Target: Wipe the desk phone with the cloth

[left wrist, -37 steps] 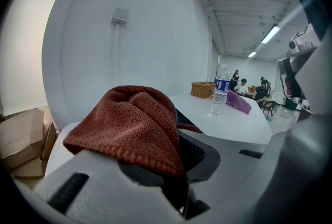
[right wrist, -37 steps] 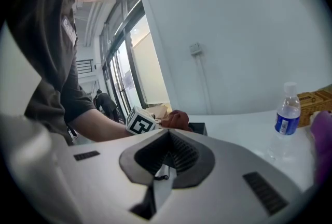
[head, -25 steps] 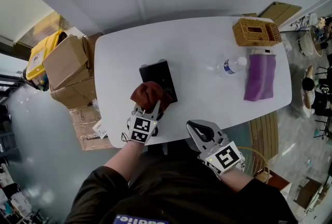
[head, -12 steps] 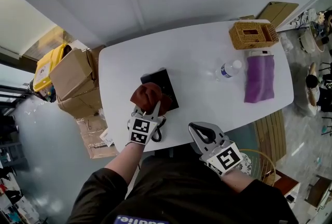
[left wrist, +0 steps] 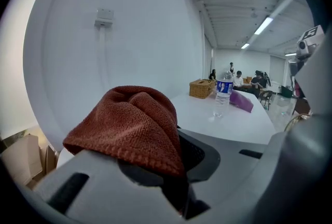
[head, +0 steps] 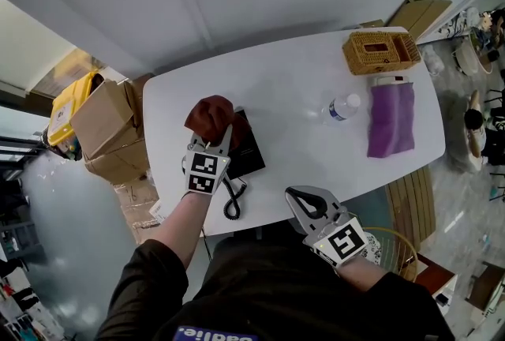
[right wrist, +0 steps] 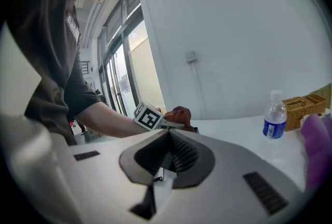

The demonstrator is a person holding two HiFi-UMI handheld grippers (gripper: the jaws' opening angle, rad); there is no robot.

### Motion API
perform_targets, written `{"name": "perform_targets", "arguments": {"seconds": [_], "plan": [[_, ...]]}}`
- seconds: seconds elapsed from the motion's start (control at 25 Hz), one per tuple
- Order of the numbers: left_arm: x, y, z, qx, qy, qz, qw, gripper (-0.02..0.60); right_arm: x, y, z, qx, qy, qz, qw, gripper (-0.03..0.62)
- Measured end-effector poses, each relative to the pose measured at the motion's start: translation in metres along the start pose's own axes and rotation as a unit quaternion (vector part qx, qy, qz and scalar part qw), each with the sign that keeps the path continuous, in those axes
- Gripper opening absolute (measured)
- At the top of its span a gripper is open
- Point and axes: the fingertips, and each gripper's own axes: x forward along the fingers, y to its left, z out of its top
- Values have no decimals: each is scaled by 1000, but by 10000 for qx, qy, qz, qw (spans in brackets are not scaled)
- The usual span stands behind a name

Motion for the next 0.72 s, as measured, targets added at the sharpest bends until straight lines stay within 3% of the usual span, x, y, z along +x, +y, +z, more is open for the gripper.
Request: {"name": "perform_targets", "arguments": {"seconds": [0.72], "plan": [[-23,-98,-96,-435,648,-563,9954,57,-11,4,-11,27,143,26,9999,28]]}}
